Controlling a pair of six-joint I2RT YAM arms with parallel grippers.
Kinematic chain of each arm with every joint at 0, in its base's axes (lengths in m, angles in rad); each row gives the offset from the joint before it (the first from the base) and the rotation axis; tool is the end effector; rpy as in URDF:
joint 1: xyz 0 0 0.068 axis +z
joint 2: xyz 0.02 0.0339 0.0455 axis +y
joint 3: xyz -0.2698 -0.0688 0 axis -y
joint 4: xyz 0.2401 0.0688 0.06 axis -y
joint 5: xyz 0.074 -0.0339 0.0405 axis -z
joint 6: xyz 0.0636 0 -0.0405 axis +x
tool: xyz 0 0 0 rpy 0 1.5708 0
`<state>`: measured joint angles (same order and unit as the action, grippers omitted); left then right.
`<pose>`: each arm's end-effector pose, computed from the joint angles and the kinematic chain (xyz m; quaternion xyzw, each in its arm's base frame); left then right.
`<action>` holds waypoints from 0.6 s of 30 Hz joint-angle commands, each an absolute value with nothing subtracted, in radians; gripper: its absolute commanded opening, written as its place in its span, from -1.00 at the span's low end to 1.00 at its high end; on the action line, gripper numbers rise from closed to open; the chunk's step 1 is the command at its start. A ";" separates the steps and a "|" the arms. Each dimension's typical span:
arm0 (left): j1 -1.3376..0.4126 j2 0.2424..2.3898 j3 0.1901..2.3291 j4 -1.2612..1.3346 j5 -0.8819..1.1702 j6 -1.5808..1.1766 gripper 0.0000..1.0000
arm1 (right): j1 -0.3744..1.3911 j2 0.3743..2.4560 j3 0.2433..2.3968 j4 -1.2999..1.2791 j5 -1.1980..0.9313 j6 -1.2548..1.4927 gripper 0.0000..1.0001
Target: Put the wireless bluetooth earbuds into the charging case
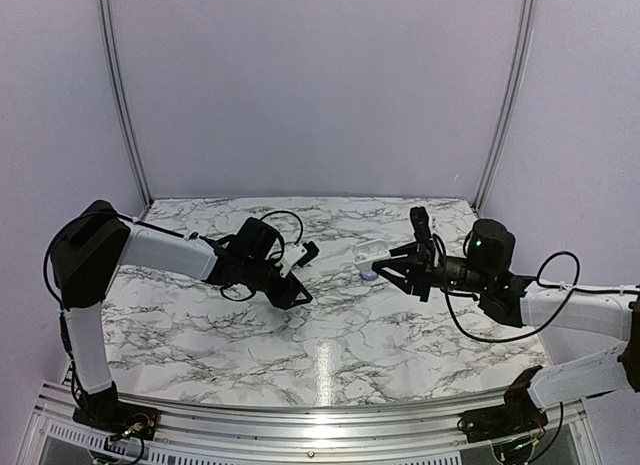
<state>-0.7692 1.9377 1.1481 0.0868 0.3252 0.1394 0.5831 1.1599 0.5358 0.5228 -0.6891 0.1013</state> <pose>0.2955 -0.3143 0.1503 0.4541 0.7746 -0.2682 0.3491 0.1986 0.1794 0.2568 -0.3865 0.6242 0.4478 0.5103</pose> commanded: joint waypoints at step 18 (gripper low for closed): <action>-0.719 1.981 1.084 0.047 0.570 -0.080 -0.04 | 0.573 1.130 0.536 0.529 -0.689 0.104 -1.00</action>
